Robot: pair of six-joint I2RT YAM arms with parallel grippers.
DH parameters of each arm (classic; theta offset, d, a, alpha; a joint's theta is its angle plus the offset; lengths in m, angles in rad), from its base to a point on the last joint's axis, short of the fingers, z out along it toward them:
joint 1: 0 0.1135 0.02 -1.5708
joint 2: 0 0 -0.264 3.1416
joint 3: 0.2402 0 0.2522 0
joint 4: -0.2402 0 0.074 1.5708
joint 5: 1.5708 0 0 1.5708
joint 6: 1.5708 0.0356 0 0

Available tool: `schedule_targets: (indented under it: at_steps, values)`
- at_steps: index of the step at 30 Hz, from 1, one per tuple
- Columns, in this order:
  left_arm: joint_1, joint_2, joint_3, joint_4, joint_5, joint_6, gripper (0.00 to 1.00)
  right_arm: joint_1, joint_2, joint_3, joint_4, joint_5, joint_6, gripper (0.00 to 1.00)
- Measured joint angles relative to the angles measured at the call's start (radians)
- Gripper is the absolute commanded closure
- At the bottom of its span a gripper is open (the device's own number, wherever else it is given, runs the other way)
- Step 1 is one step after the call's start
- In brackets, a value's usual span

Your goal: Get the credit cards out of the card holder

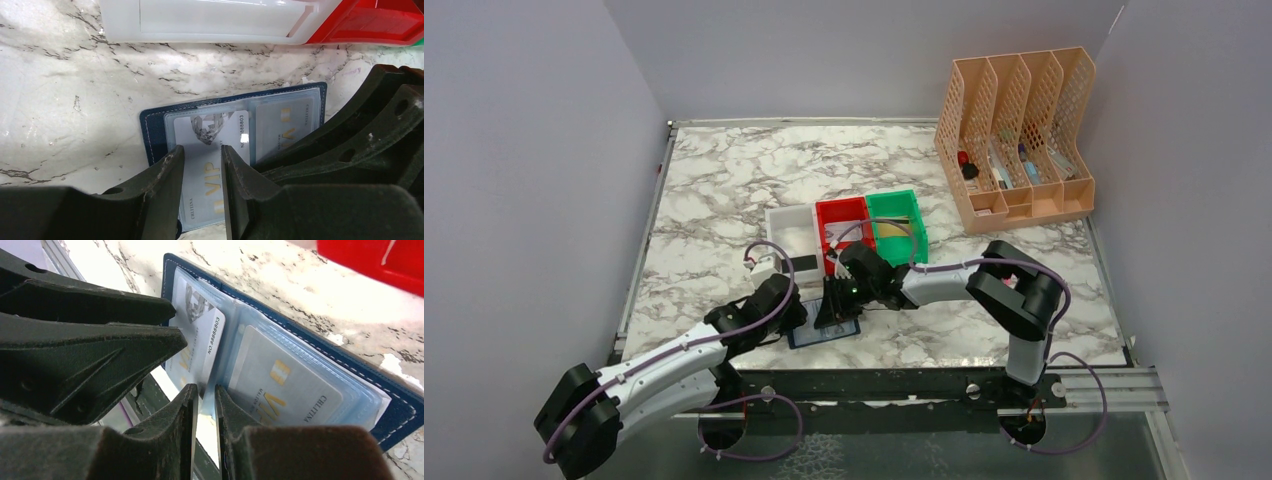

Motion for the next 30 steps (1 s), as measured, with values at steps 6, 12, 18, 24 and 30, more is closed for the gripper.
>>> schedule_targets:
  at_steps: [6,12,18,24,30]
  values:
    - [0.000,0.008,0.000,0.000,0.000,-0.005,0.66,-0.008,0.013,-0.006,0.039,-0.040,0.028,0.85]
    - [0.000,-0.004,-0.004,0.000,0.000,-0.006,0.66,-0.011,0.013,-0.018,0.061,-0.058,0.045,0.96]
    - [0.000,-0.016,-0.007,-0.002,0.000,-0.005,0.66,-0.016,-0.009,-0.061,0.071,-0.058,0.050,0.96]
    - [0.000,-0.016,-0.007,-0.003,0.000,0.003,0.62,-0.040,-0.024,-0.121,0.128,-0.084,0.076,0.96]
    - [0.000,-0.042,0.004,0.010,0.007,0.048,0.54,-0.053,-0.077,-0.187,0.145,-0.068,0.102,0.96]
